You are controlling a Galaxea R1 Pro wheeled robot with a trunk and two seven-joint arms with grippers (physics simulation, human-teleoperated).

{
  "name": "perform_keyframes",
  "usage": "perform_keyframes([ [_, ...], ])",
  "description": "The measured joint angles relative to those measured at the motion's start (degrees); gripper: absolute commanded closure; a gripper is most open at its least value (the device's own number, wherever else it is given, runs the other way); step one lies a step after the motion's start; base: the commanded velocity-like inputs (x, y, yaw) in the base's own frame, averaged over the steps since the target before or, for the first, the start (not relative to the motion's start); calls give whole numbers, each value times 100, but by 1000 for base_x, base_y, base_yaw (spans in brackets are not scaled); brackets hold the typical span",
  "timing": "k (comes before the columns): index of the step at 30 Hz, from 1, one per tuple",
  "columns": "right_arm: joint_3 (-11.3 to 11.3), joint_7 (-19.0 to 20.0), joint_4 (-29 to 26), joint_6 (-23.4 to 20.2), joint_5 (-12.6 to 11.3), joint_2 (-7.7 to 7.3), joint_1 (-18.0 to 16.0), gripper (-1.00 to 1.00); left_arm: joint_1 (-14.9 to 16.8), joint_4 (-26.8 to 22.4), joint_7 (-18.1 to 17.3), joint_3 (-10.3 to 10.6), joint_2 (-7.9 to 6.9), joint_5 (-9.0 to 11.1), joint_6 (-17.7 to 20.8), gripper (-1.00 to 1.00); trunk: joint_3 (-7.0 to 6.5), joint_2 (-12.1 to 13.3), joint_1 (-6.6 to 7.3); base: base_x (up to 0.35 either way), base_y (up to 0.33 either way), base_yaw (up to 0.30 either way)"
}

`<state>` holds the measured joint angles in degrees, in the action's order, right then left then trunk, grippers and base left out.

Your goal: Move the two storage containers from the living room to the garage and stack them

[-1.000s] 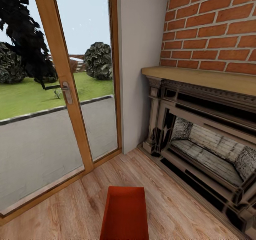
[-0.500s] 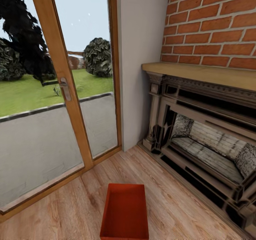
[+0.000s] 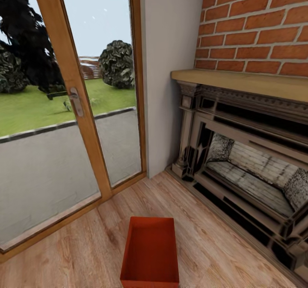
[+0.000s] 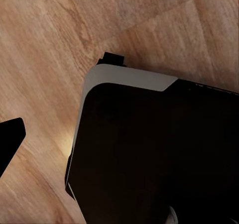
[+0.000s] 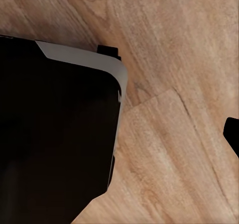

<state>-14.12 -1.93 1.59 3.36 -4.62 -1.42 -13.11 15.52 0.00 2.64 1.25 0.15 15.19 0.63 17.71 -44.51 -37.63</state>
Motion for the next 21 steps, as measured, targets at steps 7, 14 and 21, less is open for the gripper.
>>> perform_keyframes([
  [7, 0, 3, 0, 0, 0, 0, 0, -100, 0, 0, 2, 0, -3, 0, -2, -100, 190, -281, -154, 0, 0, 0],
  [14, 0, 3, 0, 0, 0, -3, 0, -100, 0, 0, 3, 0, -6, 0, 0, -100, 379, -562, -308, 0, 0, 0],
  [21, 0, -2, 0, 0, 0, -2, 0, -100, 0, 0, 4, 0, -7, 0, 0, -100, 569, -844, -462, 0, 0, 0],
])
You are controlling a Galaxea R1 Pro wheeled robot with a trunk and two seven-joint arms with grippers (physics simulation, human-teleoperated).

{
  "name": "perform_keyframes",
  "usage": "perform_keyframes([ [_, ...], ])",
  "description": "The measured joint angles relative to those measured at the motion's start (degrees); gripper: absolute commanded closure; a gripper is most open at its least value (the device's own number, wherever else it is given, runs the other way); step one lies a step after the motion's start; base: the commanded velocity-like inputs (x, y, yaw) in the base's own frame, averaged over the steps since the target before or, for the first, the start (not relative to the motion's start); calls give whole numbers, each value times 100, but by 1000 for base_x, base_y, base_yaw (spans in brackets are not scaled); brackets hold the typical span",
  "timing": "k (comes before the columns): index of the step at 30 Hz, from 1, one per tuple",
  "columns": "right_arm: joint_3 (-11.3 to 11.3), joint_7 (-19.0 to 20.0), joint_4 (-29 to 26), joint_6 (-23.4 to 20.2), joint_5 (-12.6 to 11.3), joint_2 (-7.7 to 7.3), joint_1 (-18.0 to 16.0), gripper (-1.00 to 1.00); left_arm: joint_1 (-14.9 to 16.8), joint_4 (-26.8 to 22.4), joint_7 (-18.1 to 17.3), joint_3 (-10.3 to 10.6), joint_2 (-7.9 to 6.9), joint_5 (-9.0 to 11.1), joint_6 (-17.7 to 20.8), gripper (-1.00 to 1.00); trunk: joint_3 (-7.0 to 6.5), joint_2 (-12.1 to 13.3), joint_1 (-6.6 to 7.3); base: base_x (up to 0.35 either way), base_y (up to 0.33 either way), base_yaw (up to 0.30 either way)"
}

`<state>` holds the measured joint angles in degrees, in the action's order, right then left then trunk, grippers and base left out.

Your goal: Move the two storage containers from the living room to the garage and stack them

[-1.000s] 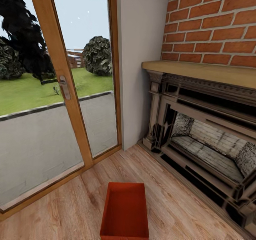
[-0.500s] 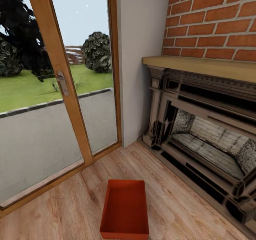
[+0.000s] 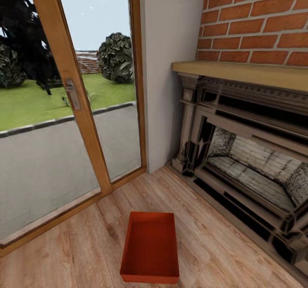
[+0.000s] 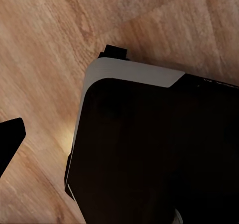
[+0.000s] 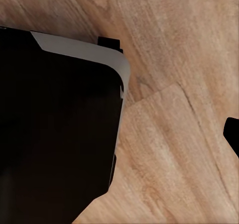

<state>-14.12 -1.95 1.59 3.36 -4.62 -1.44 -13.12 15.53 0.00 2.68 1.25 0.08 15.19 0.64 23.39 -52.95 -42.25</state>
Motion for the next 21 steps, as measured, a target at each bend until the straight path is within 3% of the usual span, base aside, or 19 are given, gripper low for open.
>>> perform_keyframes([
  [21, 0, -1, 0, 0, 0, -3, 0, -100, 0, 0, 0, 0, 0, 0, 0, -100, 568, -843, -462, 0, 0, 0],
])
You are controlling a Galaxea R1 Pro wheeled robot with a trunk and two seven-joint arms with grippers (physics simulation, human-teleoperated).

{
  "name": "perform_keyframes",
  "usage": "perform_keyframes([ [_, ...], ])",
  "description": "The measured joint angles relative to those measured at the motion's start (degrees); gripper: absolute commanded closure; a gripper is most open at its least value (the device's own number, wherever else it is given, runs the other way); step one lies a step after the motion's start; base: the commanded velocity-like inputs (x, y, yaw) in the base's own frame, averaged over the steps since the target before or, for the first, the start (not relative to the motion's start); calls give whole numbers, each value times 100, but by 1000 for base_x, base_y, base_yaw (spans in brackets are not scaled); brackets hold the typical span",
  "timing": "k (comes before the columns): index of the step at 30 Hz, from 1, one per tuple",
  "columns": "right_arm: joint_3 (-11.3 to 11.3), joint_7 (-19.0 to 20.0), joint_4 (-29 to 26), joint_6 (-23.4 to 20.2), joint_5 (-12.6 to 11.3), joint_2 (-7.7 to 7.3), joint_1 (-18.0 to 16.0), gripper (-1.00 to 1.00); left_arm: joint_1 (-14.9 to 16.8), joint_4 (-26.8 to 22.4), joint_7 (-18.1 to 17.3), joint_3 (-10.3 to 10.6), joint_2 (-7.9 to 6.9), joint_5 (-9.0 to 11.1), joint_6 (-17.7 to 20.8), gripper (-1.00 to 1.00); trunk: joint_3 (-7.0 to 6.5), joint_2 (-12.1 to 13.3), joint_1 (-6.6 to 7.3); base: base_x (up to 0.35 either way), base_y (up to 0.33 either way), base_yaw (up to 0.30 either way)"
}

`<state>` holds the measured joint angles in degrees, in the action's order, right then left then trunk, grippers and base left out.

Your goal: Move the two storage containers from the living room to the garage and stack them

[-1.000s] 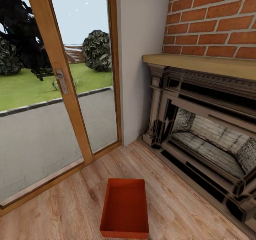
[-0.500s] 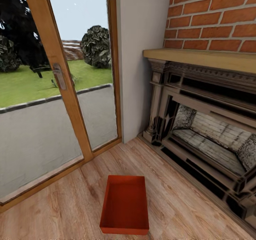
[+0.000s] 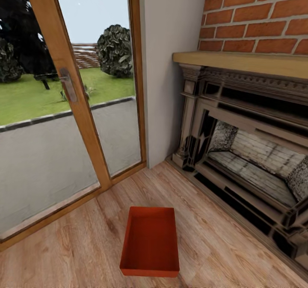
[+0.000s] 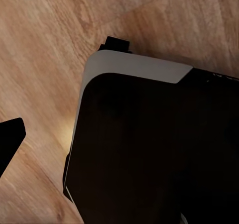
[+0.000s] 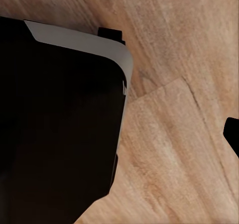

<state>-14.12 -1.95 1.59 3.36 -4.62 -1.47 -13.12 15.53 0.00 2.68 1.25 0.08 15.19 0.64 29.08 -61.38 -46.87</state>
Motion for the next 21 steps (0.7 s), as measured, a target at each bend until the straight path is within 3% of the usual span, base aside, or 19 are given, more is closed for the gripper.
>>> perform_keyframes([
  [21, 0, 0, 0, 0, 0, 1, 0, -100, 0, 0, 0, 0, 0, 0, 0, -100, 568, -843, -461, 0, 0, 0],
])
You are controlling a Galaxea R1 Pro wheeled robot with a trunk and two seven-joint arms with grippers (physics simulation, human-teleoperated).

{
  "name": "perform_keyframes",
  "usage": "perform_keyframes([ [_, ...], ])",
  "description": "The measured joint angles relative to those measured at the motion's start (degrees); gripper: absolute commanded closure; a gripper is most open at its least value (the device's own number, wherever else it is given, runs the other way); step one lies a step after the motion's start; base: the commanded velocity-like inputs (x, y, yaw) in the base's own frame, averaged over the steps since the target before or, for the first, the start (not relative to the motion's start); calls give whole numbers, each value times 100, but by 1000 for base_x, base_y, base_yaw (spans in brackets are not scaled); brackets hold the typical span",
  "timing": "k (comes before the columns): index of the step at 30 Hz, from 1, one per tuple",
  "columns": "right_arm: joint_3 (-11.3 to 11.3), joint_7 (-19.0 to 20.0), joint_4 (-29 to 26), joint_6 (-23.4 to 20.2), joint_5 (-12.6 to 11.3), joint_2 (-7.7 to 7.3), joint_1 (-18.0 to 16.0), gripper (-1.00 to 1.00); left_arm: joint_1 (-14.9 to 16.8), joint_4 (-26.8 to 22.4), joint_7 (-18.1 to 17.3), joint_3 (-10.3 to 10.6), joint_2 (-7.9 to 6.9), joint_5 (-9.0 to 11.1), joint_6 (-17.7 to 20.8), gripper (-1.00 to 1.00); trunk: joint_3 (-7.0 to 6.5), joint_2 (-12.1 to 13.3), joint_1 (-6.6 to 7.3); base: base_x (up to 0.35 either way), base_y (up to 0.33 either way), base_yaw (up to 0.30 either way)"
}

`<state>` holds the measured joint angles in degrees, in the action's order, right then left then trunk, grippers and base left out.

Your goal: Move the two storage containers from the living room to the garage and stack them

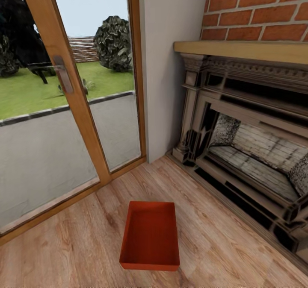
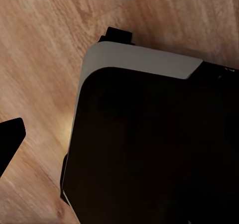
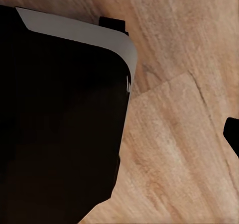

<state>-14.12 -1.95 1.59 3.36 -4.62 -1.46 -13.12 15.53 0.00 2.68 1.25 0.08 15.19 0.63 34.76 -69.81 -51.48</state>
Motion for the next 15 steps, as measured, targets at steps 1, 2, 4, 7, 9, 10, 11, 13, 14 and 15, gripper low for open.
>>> perform_keyframes([
  [1, 0, 0, 0, 0, 0, -2, 0, -100, 0, 0, 0, 0, 0, 0, -1, -100, 27, -40, -22, 0, 0, 0],
  [2, 0, 0, 0, 0, 0, -2, 0, -100, 0, 0, 0, 0, 0, 0, -1, -100, 54, -80, -44, 0, 0, 0],
  [4, 0, 0, 0, 0, 0, 0, 0, -100, 0, 0, 0, 0, 0, 0, 0, -100, 108, -161, -88, 0, 0, 0],
  [7, 0, 0, 0, 0, 0, 0, 0, -100, 0, 0, 0, 0, 0, 0, -2, -100, 189, -281, -154, 0, 0, 0],
  [9, 0, 0, 0, 0, 0, -1, 0, -100, 0, 0, 0, 0, 0, 0, -1, -100, 243, -361, -198, 0, 0, 0],
  [10, 0, 0, 0, 0, 0, -3, 0, -100, 0, 0, 0, 0, 0, 0, 0, -100, 270, -401, -220, 0, 0, 0],
  [11, 0, 0, 0, 0, 0, -2, 0, -100, 0, 0, 0, 0, 0, 0, 0, -100, 297, -441, -242, 0, 0, 0],
  [13, 0, 0, 0, 0, 0, -2, 0, -100, 0, 0, 0, 0, 0, 0, -2, -100, 352, -522, -286, 0, 0, 0],
  [14, 0, 0, 0, 0, 0, 0, 0, -100, 0, 0, 0, 0, 0, 0, -1, -100, 379, -562, -308, 0, 0, 0],
  [15, 0, 0, 0, 0, 0, -1, 0, -100, 0, 0, 0, 0, 0, 0, -1, -100, 406, -602, -330, 0, 0, 0],
])
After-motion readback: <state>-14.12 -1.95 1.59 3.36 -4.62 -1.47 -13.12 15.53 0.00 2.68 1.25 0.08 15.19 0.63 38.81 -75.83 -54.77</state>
